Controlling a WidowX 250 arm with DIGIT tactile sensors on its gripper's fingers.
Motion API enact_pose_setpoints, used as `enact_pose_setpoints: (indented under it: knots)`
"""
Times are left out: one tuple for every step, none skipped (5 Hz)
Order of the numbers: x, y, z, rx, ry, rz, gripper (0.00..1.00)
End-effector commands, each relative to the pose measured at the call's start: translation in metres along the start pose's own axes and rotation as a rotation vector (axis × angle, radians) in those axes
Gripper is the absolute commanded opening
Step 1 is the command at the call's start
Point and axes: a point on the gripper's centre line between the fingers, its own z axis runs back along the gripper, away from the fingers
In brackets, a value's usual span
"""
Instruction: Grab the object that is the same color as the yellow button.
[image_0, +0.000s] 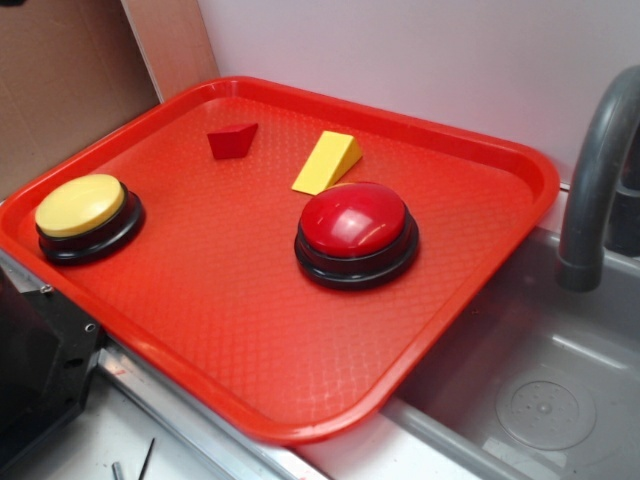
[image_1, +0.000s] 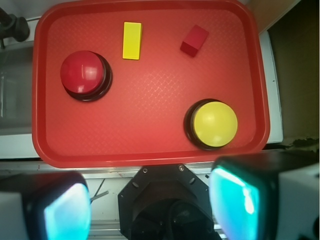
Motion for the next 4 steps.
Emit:
enact_pose_setpoints:
  knots:
    - [0.0,0.0,0.0,0.0,0.0,0.0,1.0]
    - [0.048,0.009,-0.022,0.151,0.021,0.237,1.0]
    - [0.082,0.026,-0.039,0.055,-0.039,0.493,1.0]
    - [0.1,0.031,-0.037,0.048,-0.076,0.55,1.0]
